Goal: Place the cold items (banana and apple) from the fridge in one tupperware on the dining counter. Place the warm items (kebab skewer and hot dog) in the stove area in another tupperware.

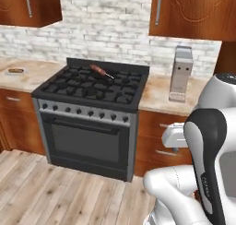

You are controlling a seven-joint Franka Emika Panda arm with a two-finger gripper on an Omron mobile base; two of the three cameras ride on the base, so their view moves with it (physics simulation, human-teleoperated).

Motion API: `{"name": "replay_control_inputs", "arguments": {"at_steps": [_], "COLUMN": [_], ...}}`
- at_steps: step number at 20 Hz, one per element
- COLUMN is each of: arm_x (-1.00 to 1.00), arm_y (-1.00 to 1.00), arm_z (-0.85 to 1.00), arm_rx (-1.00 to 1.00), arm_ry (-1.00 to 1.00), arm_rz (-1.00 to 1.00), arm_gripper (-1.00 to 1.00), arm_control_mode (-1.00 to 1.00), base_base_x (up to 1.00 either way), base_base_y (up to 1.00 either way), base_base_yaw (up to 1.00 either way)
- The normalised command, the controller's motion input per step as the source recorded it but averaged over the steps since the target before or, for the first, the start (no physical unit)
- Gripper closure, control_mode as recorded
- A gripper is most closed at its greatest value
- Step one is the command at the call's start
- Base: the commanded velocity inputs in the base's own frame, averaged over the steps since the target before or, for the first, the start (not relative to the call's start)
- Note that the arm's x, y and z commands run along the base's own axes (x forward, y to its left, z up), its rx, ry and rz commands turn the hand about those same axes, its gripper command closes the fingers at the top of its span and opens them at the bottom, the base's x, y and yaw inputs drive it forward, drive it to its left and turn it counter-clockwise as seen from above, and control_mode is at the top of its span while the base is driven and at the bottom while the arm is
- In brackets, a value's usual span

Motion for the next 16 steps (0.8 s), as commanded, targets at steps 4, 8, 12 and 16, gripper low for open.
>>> {"name": "replay_control_inputs", "arguments": {"at_steps": [4, 8, 12, 16], "arm_x": [0.0, 0.0, 0.0, 0.0], "arm_y": [0.0, 0.0, 0.0, 0.0], "arm_z": [0.0, 0.0, 0.0, 0.0], "arm_rx": [0.0, 0.0, 0.0, 0.0], "arm_ry": [0.0, 0.0, 0.0, 0.0], "arm_rz": [0.0, 0.0, 0.0, 0.0], "arm_gripper": [-1.0, -1.0, -1.0, -1.0], "arm_control_mode": [1.0, 1.0, 1.0, 1.0], "base_base_x": [0.71, 0.54, 0.49, 0.58], "base_base_y": [0.98, 0.95, 0.97, 1.0], "base_base_yaw": [-0.41, -0.35, -0.29, -0.15]}}
